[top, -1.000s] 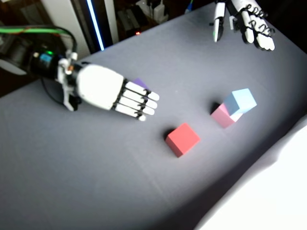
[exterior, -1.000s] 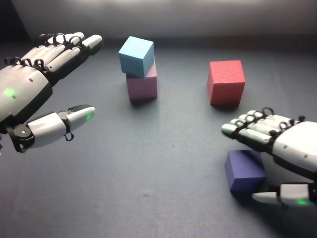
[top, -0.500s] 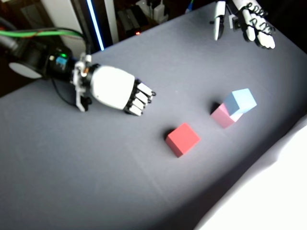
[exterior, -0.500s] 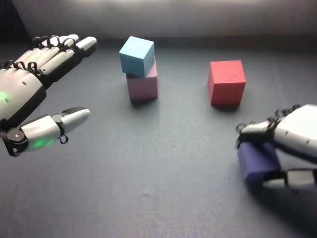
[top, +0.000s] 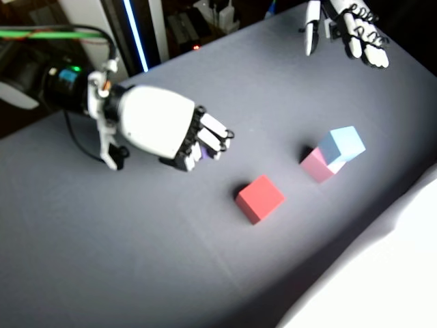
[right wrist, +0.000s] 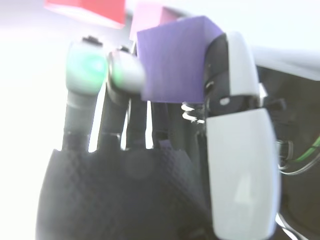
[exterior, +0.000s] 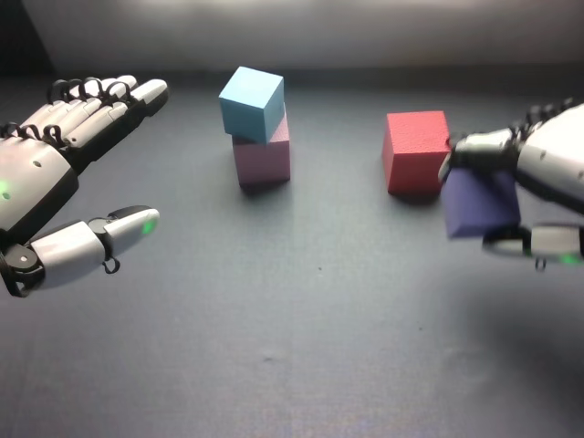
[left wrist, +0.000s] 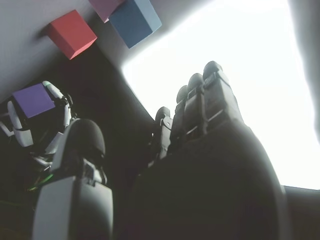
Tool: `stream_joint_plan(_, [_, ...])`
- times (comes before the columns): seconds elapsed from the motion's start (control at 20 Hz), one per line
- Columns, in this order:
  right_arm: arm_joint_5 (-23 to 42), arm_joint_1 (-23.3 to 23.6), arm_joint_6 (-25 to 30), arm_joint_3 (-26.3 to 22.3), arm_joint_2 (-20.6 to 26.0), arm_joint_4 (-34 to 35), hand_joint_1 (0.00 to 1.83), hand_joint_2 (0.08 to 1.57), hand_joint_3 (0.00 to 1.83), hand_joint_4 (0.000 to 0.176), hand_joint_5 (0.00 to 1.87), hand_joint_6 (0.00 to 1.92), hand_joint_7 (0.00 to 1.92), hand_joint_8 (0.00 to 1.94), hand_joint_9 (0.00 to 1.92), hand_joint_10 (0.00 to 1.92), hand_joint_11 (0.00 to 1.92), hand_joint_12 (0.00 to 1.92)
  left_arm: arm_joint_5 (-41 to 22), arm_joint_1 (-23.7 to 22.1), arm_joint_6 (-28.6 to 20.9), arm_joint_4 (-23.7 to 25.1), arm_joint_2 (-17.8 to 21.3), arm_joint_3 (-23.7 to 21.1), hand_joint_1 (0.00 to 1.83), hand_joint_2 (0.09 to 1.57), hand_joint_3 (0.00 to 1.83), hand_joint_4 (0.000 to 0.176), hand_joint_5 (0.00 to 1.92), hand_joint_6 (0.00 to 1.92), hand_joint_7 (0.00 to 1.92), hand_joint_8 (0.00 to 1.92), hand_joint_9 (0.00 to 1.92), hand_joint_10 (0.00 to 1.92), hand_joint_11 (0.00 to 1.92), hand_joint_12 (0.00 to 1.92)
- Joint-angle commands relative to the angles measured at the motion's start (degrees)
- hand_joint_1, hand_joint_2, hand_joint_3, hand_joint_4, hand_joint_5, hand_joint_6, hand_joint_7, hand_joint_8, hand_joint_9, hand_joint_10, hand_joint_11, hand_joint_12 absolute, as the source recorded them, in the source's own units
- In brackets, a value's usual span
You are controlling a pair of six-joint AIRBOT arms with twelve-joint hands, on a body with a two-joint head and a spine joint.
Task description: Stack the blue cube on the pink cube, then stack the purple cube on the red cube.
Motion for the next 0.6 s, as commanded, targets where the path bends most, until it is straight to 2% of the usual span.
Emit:
stream_joint_plan(0.0, [6.42,1.31,-0.43,0.55,0.02,0.62,1.10,1.25,0.00,0.000,0.73,1.35,1.01,1.94,1.25,1.92,1.35,1.92,-7.28,-0.27,-0.34,-0.18,0.28,-0.11,0.57,1.32,0.00,0.113,0.00,0.00,0.00,0.00,0.00,0.00,0.00,0.00])
stream_joint_plan(0.05, [5.79,2.51,-1.15,1.14,-0.35,1.11,1.28,1.27,0.01,0.000,0.62,1.28,0.76,1.63,0.82,1.76,0.79,1.89,-7.23,-0.08,-0.42,-0.18,0.17,-0.12,0.57,1.31,0.00,0.107,0.00,0.00,0.00,0.00,0.00,0.00,0.00,0.00])
stream_joint_plan(0.1, [4.21,4.80,-3.07,2.08,-0.90,1.77,1.32,1.27,0.00,0.000,0.58,1.43,0.73,1.44,0.71,1.66,0.59,1.82,-7.14,0.14,-0.63,-0.21,-0.01,-0.12,0.60,1.31,0.00,0.092,0.00,0.00,0.00,0.00,0.00,0.00,0.00,0.00])
stream_joint_plan(0.15, [3.61,5.60,-3.80,2.38,-1.14,2.09,1.19,1.27,0.00,0.000,0.61,1.45,0.80,1.39,0.74,1.47,0.62,1.81,-7.11,0.21,-0.71,-0.23,-0.06,-0.12,0.58,1.31,0.00,0.089,0.00,0.00,0.00,0.00,0.00,0.00,0.00,0.00])
stream_joint_plan(0.2, [2.79,6.86,-4.85,3.17,-1.67,2.75,1.18,1.26,0.00,0.000,0.64,1.37,0.81,1.45,0.81,1.53,0.71,1.90,-7.06,0.33,-0.77,-0.29,-0.26,-0.11,0.59,1.31,0.00,0.088,0.00,0.00,0.00,0.00,0.00,0.00,0.00,0.00])
stream_joint_plan(0.3, [0.73,9.43,-4.96,5.39,-3.33,2.85,1.17,1.27,0.00,0.000,0.61,1.41,0.80,1.47,0.85,1.45,0.76,1.83,-6.79,0.55,-1.01,-0.43,-0.71,0.10,0.60,1.31,0.00,0.073,0.00,0.00,0.00,0.00,0.00,0.00,0.00,0.00])
stream_joint_plan(0.35, [-0.70,10.56,-5.10,6.39,-4.24,2.86,1.18,1.27,0.00,0.000,0.61,1.38,0.82,1.45,0.89,1.43,0.80,1.81,-6.75,0.69,-1.23,-0.48,-0.85,0.19,0.64,1.31,0.00,0.055,0.00,0.00,0.00,0.00,0.00,0.00,0.00,0.00])
stream_joint_plan(0.4, [-2.99,12.06,-5.77,7.73,-5.32,2.87,1.18,1.27,0.00,0.000,0.59,1.42,0.81,1.44,0.90,1.37,0.82,1.78,-6.43,0.75,-1.44,-0.48,-0.95,0.21,0.66,1.32,0.00,0.049,0.00,0.00,0.00,0.00,0.00,0.00,0.00,0.00])
stream_joint_plan(0.45, [-4.36,13.08,-6.32,8.39,-5.91,2.87,1.18,1.28,0.00,0.000,0.57,1.43,0.81,1.45,0.89,1.36,0.83,1.78,-6.21,0.75,-1.58,-0.48,-1.05,0.20,0.67,1.31,0.00,0.049,0.00,0.00,0.00,0.00,0.00,0.00,0.00,0.00])
stream_joint_plan(0.5, [-5.85,14.28,-6.75,9.54,-7.05,2.87,1.19,1.27,0.00,0.000,0.60,1.36,0.81,1.49,0.90,1.45,0.85,1.84,-6.14,0.81,-1.83,-0.45,-1.24,0.19,0.69,1.31,0.00,0.053,0.00,0.00,0.00,0.00,0.00,0.00,0.00,0.00])
stream_joint_plan(0.55, [-7.32,15.40,-6.76,10.86,-8.25,2.88,1.20,1.28,0.00,0.000,0.61,1.34,0.79,1.54,0.84,1.50,0.78,1.88,-6.16,1.05,-1.96,-0.46,-1.49,0.22,0.69,1.31,0.00,0.064,0.00,0.00,0.00,0.00,0.00,0.00,0.00,0.00])
